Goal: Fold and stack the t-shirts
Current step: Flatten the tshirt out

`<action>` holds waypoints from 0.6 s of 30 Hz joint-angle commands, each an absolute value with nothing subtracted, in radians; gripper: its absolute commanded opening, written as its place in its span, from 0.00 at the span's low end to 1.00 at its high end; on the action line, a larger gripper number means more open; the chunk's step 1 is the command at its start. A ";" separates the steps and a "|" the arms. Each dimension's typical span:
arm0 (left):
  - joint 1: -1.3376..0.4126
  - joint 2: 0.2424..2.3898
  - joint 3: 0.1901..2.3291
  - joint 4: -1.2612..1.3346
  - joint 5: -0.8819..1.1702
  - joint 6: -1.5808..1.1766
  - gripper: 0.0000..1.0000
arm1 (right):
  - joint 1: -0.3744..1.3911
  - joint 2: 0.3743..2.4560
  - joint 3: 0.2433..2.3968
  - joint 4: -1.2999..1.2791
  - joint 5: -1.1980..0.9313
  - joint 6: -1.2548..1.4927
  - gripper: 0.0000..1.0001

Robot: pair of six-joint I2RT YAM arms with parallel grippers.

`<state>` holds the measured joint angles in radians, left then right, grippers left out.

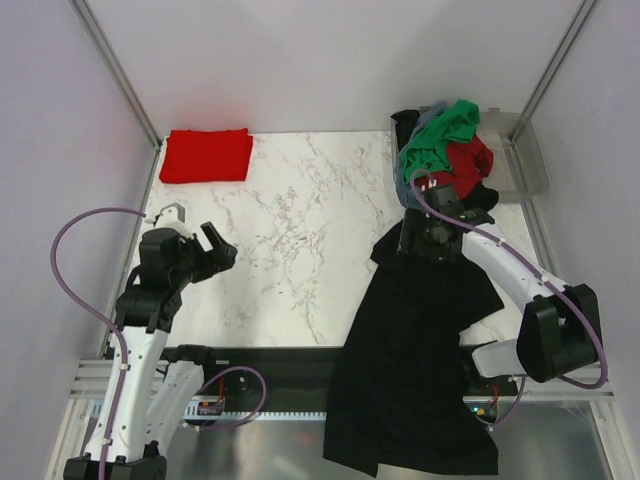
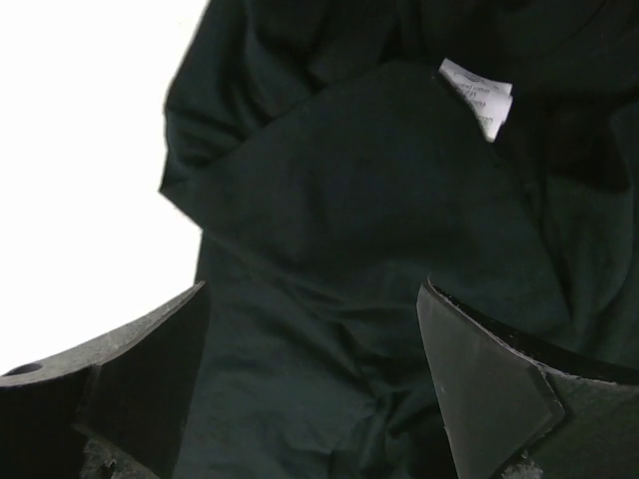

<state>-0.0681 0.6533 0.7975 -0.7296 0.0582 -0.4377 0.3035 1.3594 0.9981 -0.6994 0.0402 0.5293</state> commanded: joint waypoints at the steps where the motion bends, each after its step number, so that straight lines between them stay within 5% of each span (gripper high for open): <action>1: -0.074 0.640 0.810 -0.723 0.055 -0.463 0.95 | 0.298 1.405 1.038 -0.606 0.094 0.490 0.91; 18: -0.091 0.640 0.808 -0.723 0.043 -0.463 0.95 | 0.209 1.675 1.172 -0.548 0.190 0.364 0.84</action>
